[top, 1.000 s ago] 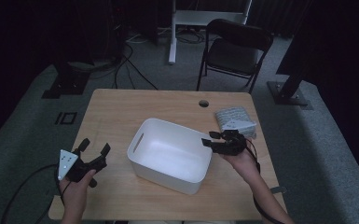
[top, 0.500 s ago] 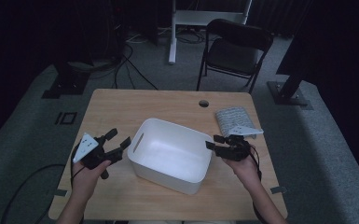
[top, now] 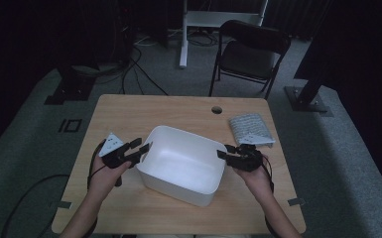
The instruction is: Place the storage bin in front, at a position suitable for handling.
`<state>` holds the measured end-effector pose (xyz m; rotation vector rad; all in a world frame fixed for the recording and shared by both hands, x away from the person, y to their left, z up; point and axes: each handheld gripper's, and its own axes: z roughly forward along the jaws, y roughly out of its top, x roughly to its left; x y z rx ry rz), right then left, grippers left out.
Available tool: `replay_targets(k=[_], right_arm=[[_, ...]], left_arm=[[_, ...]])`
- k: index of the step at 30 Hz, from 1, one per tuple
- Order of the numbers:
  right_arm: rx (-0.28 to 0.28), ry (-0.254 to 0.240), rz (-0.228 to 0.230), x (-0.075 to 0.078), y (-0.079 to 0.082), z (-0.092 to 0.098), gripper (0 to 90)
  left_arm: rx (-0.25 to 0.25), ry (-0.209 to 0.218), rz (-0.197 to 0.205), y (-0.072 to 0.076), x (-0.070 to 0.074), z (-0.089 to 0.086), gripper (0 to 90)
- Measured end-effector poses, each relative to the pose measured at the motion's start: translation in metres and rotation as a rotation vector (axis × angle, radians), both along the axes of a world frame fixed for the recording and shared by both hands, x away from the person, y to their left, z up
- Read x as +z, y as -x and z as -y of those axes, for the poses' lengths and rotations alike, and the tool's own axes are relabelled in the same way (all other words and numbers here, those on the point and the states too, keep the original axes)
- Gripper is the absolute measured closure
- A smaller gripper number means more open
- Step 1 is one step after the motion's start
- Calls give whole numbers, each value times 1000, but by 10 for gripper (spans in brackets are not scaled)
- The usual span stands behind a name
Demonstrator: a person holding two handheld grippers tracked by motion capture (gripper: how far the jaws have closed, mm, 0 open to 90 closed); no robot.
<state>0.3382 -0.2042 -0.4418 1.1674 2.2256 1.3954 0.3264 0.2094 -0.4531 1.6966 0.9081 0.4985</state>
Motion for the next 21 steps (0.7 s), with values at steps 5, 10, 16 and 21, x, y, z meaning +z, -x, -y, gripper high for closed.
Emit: replay_targets(k=[5, 10, 16, 21], right_arm=[[-7, -5, -9, -2, -2, -1, 603], [-30, 16, 3, 0, -3, -4, 678], [-39, 26, 18, 1, -8, -6, 780], [-29, 52, 30, 2, -12, -9, 810]], left_arm=[[12, -4, -25, -2, -1, 3, 712], [41, -16, -47, -2, -1, 4, 769], [58, -2, -85, -2, 1, 5, 786], [62, 0, -108, 0, 3, 6, 789]])
